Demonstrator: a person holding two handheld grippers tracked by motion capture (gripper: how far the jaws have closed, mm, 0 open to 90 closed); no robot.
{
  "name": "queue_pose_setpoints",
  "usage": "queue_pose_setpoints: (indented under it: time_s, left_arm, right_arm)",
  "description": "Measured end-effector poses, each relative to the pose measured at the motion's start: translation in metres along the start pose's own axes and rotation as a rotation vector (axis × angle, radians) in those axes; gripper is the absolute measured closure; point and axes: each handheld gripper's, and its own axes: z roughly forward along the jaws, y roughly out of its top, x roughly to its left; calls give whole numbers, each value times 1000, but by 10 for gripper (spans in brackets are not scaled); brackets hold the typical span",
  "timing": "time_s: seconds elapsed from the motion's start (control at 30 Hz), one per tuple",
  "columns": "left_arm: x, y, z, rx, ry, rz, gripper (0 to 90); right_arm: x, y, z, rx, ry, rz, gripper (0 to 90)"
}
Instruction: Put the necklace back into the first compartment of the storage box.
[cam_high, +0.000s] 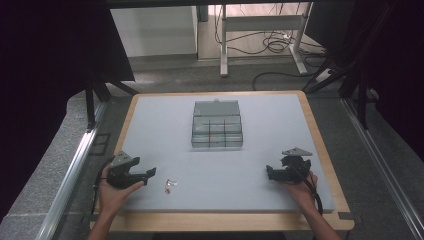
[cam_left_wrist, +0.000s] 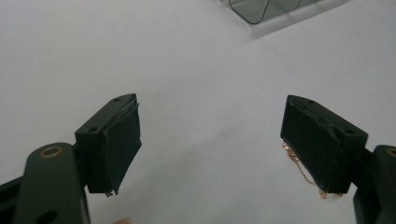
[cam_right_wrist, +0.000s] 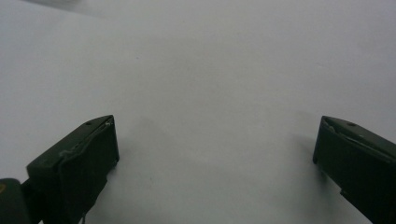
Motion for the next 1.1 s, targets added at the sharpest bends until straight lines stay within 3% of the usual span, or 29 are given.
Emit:
queue_pose_setpoints:
  time_s: [0.33,0.63,1.1]
  left_arm:
    - [-1,-4,-2,15,8,-7,200]
    - [-4,-6,-3,25,9,25,194]
    - [-11,-1,-7,18,-15,20,199]
  right_arm:
    - [-3,-5,-6,-4,37,-30,22]
    - [-1,-5,-6,-5,26,-27,27]
    - [-1,-7,-8,-9,30,-35,42]
